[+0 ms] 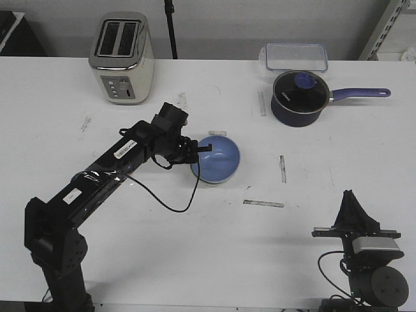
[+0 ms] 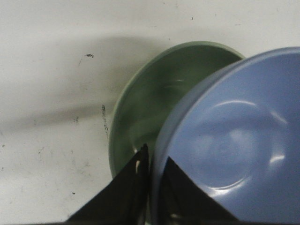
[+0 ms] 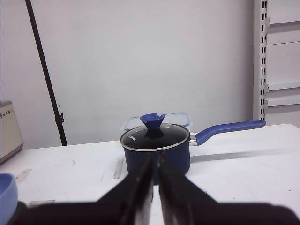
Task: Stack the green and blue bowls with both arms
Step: 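Lift the blue bowl with the left gripper over the green bowl, then lower the blue bowl into the green bowl and open the left gripper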
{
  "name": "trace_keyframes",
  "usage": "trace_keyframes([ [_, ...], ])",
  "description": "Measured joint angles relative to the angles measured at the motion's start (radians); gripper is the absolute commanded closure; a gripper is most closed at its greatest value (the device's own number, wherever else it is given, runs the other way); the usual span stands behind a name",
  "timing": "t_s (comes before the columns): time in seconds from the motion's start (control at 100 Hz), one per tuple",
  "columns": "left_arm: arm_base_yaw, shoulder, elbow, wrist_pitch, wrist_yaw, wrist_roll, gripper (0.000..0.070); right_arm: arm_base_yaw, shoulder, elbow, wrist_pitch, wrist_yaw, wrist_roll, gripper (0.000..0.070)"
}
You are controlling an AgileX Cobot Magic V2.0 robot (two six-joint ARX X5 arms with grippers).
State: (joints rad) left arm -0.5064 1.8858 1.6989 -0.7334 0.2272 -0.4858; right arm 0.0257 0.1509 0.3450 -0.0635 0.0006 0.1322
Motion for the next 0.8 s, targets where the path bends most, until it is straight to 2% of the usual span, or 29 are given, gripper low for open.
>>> trace_keyframes([
  [0.06,0.0,0.0,0.0,0.0,0.0,0.0,0.0676,0.0,0.0,0.0,0.0,0.0,0.0,0.0689],
  [0.2,0.0,0.0,0.0,-0.002,0.0,0.0,0.0569,0.0,0.0,0.0,0.0,0.0,0.0,0.0689],
  [0.36,0.0,0.0,0.0,0.001,0.0,0.001,0.0555,0.0,0.0,0.0,0.0,0.0,0.0,0.0689],
  [0.48,0.0,0.0,0.0,0.0,0.0,0.001,0.0445,0.0,0.0,0.0,0.0,0.0,0.0,0.0689],
  [0.8,0.019,-0.071,0.0,0.0,0.0,0.003,0.0444,0.0,0.0,0.0,0.0,0.0,0.0,0.0689],
])
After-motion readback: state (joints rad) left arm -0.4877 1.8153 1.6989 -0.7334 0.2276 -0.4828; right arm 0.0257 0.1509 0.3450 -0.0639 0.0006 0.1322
